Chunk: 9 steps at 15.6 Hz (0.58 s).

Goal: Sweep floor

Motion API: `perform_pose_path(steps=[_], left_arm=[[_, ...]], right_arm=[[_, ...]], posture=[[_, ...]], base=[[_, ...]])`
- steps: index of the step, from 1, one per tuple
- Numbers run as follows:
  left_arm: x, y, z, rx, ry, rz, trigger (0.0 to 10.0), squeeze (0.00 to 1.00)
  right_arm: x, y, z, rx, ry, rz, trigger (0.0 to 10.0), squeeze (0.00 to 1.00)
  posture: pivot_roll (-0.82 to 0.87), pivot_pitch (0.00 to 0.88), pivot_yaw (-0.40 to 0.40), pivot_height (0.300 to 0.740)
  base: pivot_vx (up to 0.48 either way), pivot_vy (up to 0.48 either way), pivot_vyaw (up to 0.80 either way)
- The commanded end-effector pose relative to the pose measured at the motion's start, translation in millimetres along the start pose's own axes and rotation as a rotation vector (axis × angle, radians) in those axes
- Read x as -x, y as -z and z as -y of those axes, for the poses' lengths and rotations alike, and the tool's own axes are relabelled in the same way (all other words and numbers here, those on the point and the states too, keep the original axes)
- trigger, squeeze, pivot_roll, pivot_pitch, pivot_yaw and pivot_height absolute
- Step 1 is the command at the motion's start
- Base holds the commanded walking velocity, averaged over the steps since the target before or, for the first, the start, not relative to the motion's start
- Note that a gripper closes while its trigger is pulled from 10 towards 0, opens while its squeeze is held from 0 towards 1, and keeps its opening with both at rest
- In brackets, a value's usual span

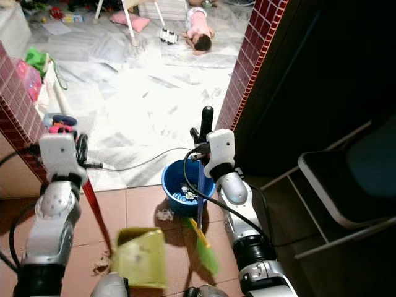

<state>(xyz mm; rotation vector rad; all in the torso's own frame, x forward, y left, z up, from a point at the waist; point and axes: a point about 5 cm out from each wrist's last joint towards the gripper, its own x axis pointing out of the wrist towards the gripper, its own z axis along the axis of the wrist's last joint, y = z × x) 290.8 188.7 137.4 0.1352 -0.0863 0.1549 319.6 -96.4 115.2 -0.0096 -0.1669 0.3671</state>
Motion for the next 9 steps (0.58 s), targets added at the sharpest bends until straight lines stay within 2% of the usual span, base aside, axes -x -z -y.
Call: perform_pose_path(steps=[1, 4, 7, 9], left_arm=[[-7.6, -37, 1.5, 0.002, -0.007, 0.153, 10.0, 0.0], [-10.1, -57, -5.2, 0.004, -0.021, 0.2, 10.0, 0.0], [-13.0, -64, -5.5, 0.016, -0.021, 0.204, 10.0, 0.0], [-15.6, -64, -2.5, 0.024, -0.006, 0.195, 10.0, 0.0]], right_arm=[[-4.6, -9, 6.2, 0.028, 0.006, 0.033, 10.0, 0.0], [-3.4, -8, 6.2, 0.032, 0.007, 0.031, 10.0, 0.0], [-0.7, -6, 4.1, 0.035, 0.005, 0.023, 10.0, 0.0], [-0.3, -5, 3.3, 0.038, 0.001, 0.022, 10.0, 0.0]], posture=[[0.07, 0.016, -0.124, 0.74], [0.07, 0.029, -0.118, 0.74], [0.07, 0.038, -0.115, 0.74], [0.06, 0.039, -0.115, 0.74]], base=[[0.0, 0.0, 0.0], [0.0, 0.0, 0.0], [0.0, 0.0, 0.0], [0.0, 0.371, 0.0]])
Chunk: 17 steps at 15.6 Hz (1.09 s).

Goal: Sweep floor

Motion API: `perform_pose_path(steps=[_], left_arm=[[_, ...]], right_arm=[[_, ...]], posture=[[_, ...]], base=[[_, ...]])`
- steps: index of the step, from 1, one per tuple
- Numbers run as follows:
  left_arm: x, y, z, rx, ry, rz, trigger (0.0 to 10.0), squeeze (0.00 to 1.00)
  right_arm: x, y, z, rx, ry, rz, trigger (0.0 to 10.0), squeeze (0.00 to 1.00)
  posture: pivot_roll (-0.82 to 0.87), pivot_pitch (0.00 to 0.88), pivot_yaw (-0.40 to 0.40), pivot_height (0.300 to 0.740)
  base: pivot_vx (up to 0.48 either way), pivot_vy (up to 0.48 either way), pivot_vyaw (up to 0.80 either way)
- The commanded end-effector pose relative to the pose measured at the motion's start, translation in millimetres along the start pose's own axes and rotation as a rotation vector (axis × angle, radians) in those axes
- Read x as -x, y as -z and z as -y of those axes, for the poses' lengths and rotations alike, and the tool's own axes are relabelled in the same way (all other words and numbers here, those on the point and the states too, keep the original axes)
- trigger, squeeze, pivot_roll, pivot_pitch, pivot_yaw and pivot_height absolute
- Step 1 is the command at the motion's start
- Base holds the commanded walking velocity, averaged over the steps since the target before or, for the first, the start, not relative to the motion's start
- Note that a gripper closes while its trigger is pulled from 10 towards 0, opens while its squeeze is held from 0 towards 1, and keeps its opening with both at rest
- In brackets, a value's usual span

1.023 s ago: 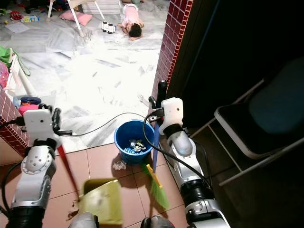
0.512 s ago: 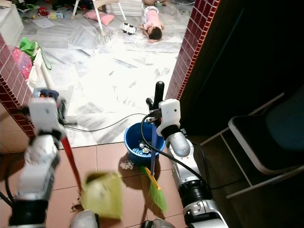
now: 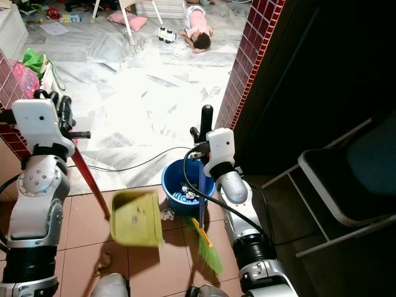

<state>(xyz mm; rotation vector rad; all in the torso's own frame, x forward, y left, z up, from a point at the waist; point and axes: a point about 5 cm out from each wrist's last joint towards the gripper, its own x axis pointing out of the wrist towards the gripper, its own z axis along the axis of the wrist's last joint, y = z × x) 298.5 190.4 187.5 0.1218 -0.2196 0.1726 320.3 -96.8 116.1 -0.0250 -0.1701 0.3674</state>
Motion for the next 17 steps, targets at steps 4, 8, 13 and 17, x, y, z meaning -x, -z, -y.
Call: perform_pose_path(steps=[4, 8, 13, 17], left_arm=[[-5.6, -17, 9.2, 0.01, 0.038, 0.054, 10.0, 0.0], [-6.7, -21, 11.4, 0.007, 0.051, 0.058, 10.0, 0.0], [-8.8, -25, 11.1, -0.004, 0.051, 0.073, 10.0, 0.0], [-9.5, -27, 13.2, -0.011, 0.059, 0.069, 10.0, 0.0]], right_arm=[[-0.8, -4, 5.0, 0.031, 0.006, 0.019, 10.0, 0.0], [-0.3, -4, 2.0, 0.037, -0.007, 0.022, 10.0, 0.0], [-1.5, -4, 0.5, 0.05, -0.02, 0.025, 10.0, 0.0], [-1.6, -3, 0.7, 0.054, -0.024, 0.023, 10.0, 0.0]], posture=[[0.06, 0.038, -0.112, 0.74], [0.06, 0.033, -0.114, 0.74], [0.07, 0.025, -0.116, 0.74], [0.07, 0.024, -0.117, 0.74]], base=[[0.0, 0.48, 0.0], [0.0, 0.48, 0.0], [0.0, 0.48, 0.0], [0.0, 0.48, 0.0]])
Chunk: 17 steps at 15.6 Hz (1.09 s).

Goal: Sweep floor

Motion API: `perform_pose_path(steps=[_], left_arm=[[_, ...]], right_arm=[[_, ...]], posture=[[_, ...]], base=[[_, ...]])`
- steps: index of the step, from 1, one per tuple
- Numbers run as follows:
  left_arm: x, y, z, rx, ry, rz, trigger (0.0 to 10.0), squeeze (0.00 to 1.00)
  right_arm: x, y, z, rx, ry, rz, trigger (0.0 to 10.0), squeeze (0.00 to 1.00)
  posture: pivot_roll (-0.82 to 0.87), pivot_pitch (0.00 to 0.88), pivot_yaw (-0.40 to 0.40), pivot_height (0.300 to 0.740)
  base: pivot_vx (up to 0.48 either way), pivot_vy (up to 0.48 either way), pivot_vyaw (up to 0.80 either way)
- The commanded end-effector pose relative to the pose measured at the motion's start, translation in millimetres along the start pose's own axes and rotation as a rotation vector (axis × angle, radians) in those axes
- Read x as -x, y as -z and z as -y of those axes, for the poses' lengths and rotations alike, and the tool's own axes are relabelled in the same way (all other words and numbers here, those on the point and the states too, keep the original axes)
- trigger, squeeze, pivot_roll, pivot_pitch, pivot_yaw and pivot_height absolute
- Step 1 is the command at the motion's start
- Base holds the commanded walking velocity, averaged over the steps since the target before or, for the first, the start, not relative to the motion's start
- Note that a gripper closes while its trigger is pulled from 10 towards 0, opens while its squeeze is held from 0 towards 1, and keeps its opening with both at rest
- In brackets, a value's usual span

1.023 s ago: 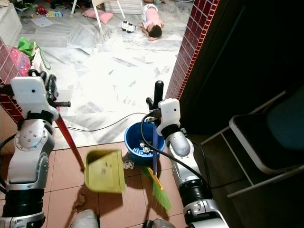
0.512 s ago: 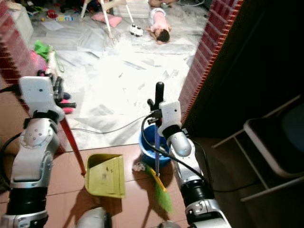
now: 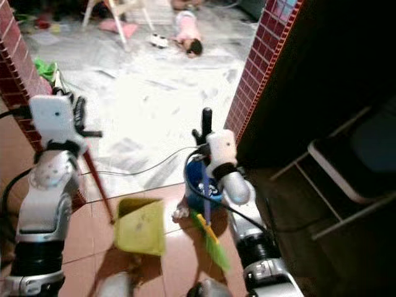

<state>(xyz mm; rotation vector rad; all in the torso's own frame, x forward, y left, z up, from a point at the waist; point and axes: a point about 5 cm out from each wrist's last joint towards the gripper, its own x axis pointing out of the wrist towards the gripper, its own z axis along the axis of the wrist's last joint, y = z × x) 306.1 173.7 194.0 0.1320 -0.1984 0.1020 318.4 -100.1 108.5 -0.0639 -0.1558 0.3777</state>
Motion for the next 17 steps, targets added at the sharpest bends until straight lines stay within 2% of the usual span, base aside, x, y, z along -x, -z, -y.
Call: perform_pose_path(steps=[1, 3, 5, 7, 10, 14, 16, 17], left_arm=[[-3.0, -21, -3.1, -0.016, -0.007, 0.087, 10.0, 0.0], [-2.5, -23, -3.8, -0.025, -0.005, 0.097, 10.0, 0.0], [-1.6, -24, -5.7, -0.064, 0.0, 0.112, 10.0, 0.0], [-1.3, -17, -10.0, -0.118, -0.005, 0.086, 10.0, 0.0], [-1.5, -7, -14.3, -0.144, 0.009, 0.04, 10.0, 0.0], [2.3, 21, -19.7, -0.185, 0.018, -0.078, 10.0, 0.0], [6.5, 48, -23.4, -0.167, -0.007, -0.156, 10.0, 0.0], [7.6, 55, -24.0, -0.154, -0.018, -0.165, 10.0, 0.0]], right_arm=[[-5.7, -11, -0.9, 0.023, -0.012, 0.044, 10.0, 0.0], [-5.9, -10, -0.9, 0.025, -0.015, 0.043, 10.0, 0.0], [-6.0, -9, -1.5, 0.026, -0.02, 0.041, 10.0, 0.0], [-6.7, -9, -2.1, 0.026, -0.022, 0.04, 10.0, 0.0], [-6.3, -8, -1.3, 0.031, -0.018, 0.035, 10.0, 0.0], [-4.5, -4, -4.1, 0.027, -0.025, 0.019, 10.0, 0.0], [-6.4, -3, -7.8, 0.006, -0.045, 0.0, 10.0, 0.0], [-8.1, -3, -8.4, -0.001, -0.048, 0.002, 10.0, 0.0]], posture=[[0.07, 0.022, -0.116, 0.74], [0.07, 0.022, -0.119, 0.74], [0.08, 0.023, -0.119, 0.74], [0.07, 0.031, -0.118, 0.74], [0.07, 0.036, -0.115, 0.74], [0.07, 0.039, -0.115, 0.74], [0.06, 0.049, -0.116, 0.74], [0.06, 0.054, -0.116, 0.74]], base=[[0.0, 0.48, 0.0], [0.0, 0.48, 0.0], [0.0, 0.0, 0.0], [0.0, 0.0, 0.0], [0.0, 0.0, 0.0], [0.0, 0.0, 0.0], [0.0, 0.0, 0.0], [0.0, 0.0, 0.0]])
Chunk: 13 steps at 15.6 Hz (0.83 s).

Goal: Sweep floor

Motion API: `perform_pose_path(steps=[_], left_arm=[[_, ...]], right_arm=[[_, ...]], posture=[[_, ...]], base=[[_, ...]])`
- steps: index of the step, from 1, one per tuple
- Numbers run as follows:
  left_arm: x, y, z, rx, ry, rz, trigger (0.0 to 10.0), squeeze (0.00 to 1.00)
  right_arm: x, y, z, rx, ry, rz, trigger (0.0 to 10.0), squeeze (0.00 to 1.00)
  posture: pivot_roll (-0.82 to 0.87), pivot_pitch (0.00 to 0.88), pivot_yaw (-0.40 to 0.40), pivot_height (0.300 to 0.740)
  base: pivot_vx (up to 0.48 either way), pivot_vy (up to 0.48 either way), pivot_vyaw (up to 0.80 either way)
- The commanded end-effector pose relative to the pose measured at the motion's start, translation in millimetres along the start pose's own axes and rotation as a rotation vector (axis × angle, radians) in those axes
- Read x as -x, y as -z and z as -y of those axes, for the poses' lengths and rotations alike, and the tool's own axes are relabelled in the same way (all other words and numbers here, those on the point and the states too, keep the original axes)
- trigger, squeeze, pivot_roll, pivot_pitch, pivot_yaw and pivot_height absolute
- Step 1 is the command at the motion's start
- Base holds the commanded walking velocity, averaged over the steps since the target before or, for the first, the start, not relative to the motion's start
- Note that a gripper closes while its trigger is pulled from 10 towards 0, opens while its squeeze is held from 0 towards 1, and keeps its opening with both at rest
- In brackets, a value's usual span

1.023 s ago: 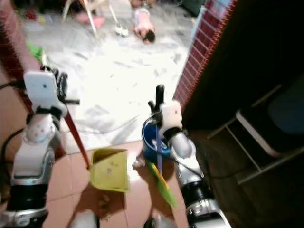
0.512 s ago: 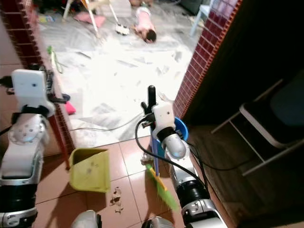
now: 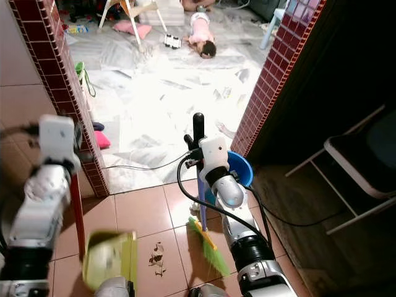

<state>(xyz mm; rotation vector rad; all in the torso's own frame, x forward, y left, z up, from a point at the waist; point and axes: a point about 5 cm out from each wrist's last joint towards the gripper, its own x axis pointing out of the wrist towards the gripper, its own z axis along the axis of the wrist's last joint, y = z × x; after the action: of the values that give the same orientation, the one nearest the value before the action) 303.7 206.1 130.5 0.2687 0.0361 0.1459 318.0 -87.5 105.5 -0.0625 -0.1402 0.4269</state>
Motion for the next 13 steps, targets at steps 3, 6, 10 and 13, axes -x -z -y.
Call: perform_pose_path(steps=[3, 6, 10, 13], left_arm=[[-11.3, 9, -0.2, 0.023, -0.088, 0.033, 10.0, 0.0], [-20.4, 15, 1.5, 0.043, -0.165, 0.056, 10.0, 0.0], [-32.4, 9, 11.7, 0.058, -0.198, 0.115, 10.0, 0.0], [-41.7, 0, 19.8, 0.05, -0.248, 0.169, 10.0, 0.0]], right_arm=[[-13.7, -9, 6.3, -0.009, 0.033, -0.001, 10.0, 0.0], [-19.6, -14, 9.9, -0.013, 0.109, -0.004, 10.0, 0.0], [-17.2, -16, 15.1, -0.019, 0.148, 0.006, 10.0, 0.0], [-14.7, -17, 21.0, -0.007, 0.179, 0.001, 10.0, 0.0]], posture=[[0.04, 0.083, -0.112, 0.74], [0.0, 0.106, -0.107, 0.74], [-0.05, 0.124, -0.106, 0.74], [-0.07, 0.12, -0.115, 0.74]], base=[[0.0, 0.0, 0.0], [0.0, 0.0, 0.0], [0.0, 0.0, 0.0], [0.0, 0.0, 0.0]])
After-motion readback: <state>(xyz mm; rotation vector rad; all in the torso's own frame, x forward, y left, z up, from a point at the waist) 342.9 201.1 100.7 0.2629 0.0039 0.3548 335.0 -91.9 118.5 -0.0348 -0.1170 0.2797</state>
